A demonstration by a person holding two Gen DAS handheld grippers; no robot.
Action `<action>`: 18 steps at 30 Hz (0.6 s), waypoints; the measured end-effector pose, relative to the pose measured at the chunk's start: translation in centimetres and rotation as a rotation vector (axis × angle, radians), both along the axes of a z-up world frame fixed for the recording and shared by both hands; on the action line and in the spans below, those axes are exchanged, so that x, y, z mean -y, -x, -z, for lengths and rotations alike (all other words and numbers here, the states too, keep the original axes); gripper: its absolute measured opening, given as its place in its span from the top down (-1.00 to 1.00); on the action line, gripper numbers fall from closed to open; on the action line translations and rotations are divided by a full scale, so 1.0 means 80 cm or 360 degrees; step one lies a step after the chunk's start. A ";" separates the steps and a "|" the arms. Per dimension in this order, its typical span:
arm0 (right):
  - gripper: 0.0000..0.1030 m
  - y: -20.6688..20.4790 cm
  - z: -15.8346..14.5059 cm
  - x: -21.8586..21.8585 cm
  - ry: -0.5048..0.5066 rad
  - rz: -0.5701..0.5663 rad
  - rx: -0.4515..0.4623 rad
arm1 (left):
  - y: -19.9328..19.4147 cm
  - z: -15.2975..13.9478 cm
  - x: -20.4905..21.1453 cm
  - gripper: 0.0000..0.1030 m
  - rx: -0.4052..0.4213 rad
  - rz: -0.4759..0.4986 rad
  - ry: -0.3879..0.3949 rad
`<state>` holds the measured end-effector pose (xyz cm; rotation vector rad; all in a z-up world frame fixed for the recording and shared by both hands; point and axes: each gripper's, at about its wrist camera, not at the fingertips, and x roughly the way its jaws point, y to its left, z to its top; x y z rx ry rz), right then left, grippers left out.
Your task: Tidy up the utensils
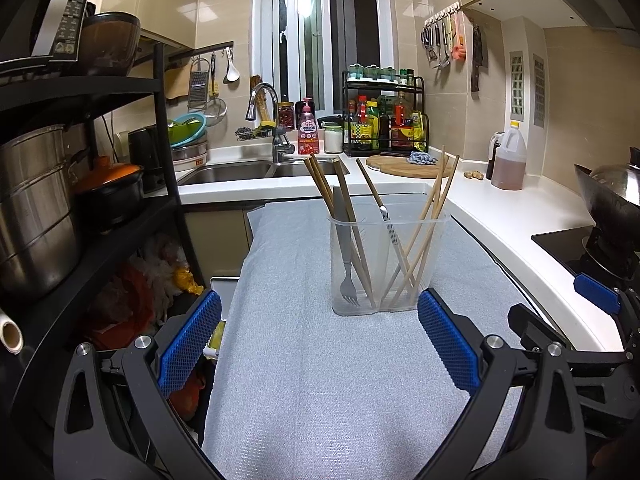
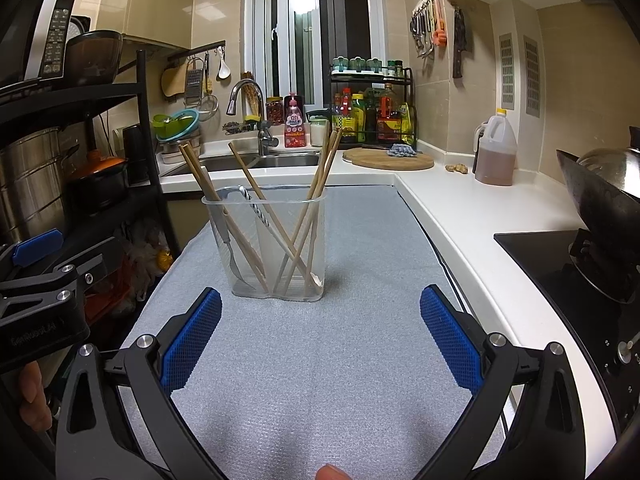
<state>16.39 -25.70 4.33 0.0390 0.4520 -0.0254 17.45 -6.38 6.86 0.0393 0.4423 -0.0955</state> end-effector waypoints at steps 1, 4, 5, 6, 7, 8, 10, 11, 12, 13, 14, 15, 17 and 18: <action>-0.90 0.000 0.000 0.000 -0.0004 -0.0002 -0.0002 | -0.001 0.000 0.000 -0.85 -0.0002 -0.0001 0.0002; -0.90 0.000 0.000 0.001 -0.0002 0.0000 0.0001 | -0.002 0.000 -0.003 -0.85 -0.0003 -0.0012 0.0019; -0.90 0.000 0.000 0.002 -0.0002 -0.0001 0.0001 | -0.002 0.000 -0.004 -0.85 -0.0003 -0.0015 0.0026; -0.90 0.000 -0.001 0.002 -0.0002 -0.0001 0.0000 | -0.001 0.000 -0.005 -0.85 -0.0003 -0.0020 0.0026; -0.90 0.000 -0.001 0.002 -0.0003 -0.0001 0.0001 | -0.002 0.000 -0.005 -0.85 0.0000 -0.0027 0.0027; -0.90 0.000 -0.001 0.002 -0.0004 -0.0002 0.0001 | -0.002 0.000 -0.006 -0.85 0.0001 -0.0026 0.0030; -0.90 0.000 -0.001 0.002 -0.0008 -0.0002 0.0003 | -0.002 0.000 -0.007 -0.85 0.0006 -0.0008 0.0038; -0.90 0.001 -0.002 0.002 -0.0010 -0.0002 0.0005 | -0.002 0.000 -0.007 -0.85 0.0008 -0.0002 0.0032; -0.90 0.002 -0.003 0.001 -0.0011 -0.0003 0.0009 | -0.002 0.000 -0.006 -0.85 0.0011 0.0000 0.0019; -0.90 0.002 -0.004 0.001 -0.0011 -0.0004 0.0011 | -0.001 0.000 -0.005 -0.85 0.0013 0.0003 0.0014; -0.90 0.003 -0.005 0.000 -0.0009 -0.0004 0.0013 | -0.001 -0.001 -0.005 -0.85 0.0015 0.0005 0.0007; -0.90 0.004 -0.005 0.001 -0.0010 -0.0003 0.0016 | -0.001 -0.001 -0.005 -0.85 0.0016 0.0010 0.0004; -0.90 0.005 -0.006 -0.003 -0.0012 0.0000 0.0018 | -0.001 0.000 -0.005 -0.85 0.0013 0.0010 0.0001; -0.90 0.005 -0.006 -0.003 -0.0011 0.0003 0.0016 | 0.000 0.000 -0.004 -0.85 0.0013 0.0007 0.0000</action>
